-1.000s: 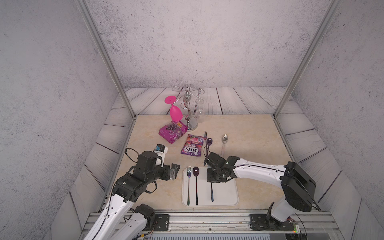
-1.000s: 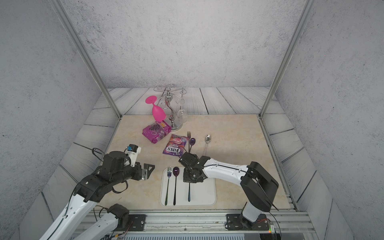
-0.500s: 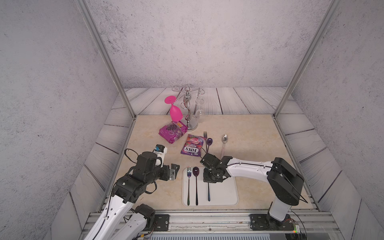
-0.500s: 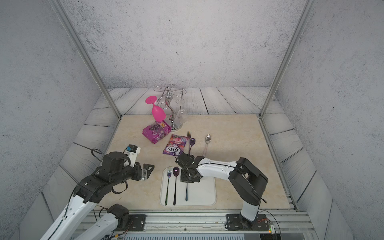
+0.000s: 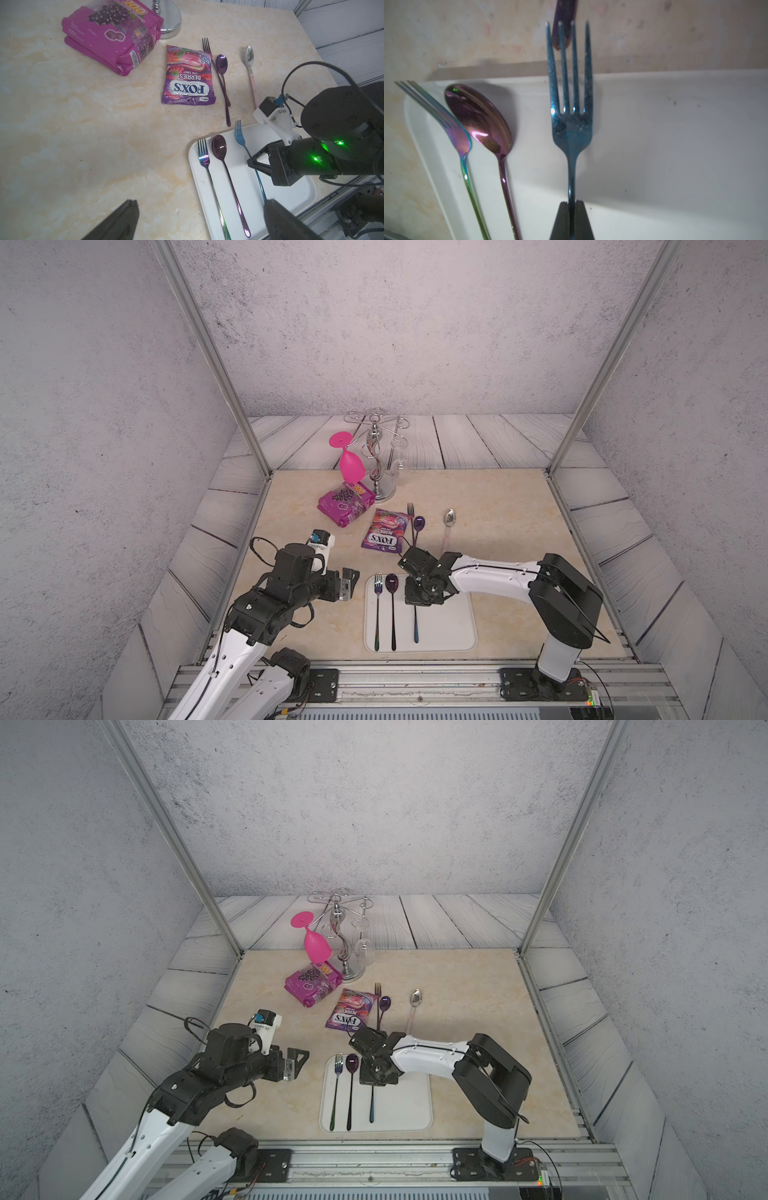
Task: Set the spoon and fork side by side
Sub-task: Place the fork on the tray, then pick up the spoon from the center of the board.
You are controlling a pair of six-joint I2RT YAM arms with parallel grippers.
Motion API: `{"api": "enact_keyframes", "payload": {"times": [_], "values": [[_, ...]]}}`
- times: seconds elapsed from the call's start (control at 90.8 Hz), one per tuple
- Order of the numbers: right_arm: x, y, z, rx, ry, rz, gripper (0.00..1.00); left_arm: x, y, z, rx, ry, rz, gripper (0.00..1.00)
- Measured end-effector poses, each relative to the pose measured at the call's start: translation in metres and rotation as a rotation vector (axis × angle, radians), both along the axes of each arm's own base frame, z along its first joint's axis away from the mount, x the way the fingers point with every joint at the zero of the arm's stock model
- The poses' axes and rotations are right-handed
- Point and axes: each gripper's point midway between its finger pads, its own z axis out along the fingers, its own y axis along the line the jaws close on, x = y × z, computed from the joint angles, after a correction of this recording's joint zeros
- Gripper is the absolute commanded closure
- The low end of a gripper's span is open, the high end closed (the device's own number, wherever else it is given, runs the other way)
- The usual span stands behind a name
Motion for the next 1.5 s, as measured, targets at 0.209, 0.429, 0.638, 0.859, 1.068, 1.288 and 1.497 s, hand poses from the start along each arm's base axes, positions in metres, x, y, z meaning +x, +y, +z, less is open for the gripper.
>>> {"api": "enact_keyframes", "payload": {"times": [0.209,0.429,0.638,0.859,1.068,1.288,1.497], "values": [[-0.001,0.007,-0.003,-0.001,0.005,0.007,1.00,0.000,0.000,0.000,0.000,0.000,0.000,0.00],[-0.004,0.007,-0.007,-0.009,0.021,-0.004,1.00,0.000,0.000,0.000,0.000,-0.001,0.000,0.00],[-0.005,0.007,-0.008,-0.010,0.027,-0.007,0.96,0.000,0.000,0.000,-0.001,-0.001,0.000,0.00],[-0.006,0.006,-0.009,-0.016,0.034,-0.021,0.78,0.000,0.000,0.000,-0.001,0.000,0.000,0.01],[-0.005,0.006,-0.007,-0.017,0.032,-0.022,0.68,0.000,0.000,0.000,-0.001,0.001,0.000,0.00],[-0.001,-0.009,0.015,-0.080,-0.016,0.000,0.58,0.000,0.000,-0.001,-0.001,0.002,0.001,0.00],[0.043,-0.029,0.081,-0.082,-0.163,-0.003,0.55,0.000,0.000,-0.001,0.000,0.003,0.002,0.01]]}}
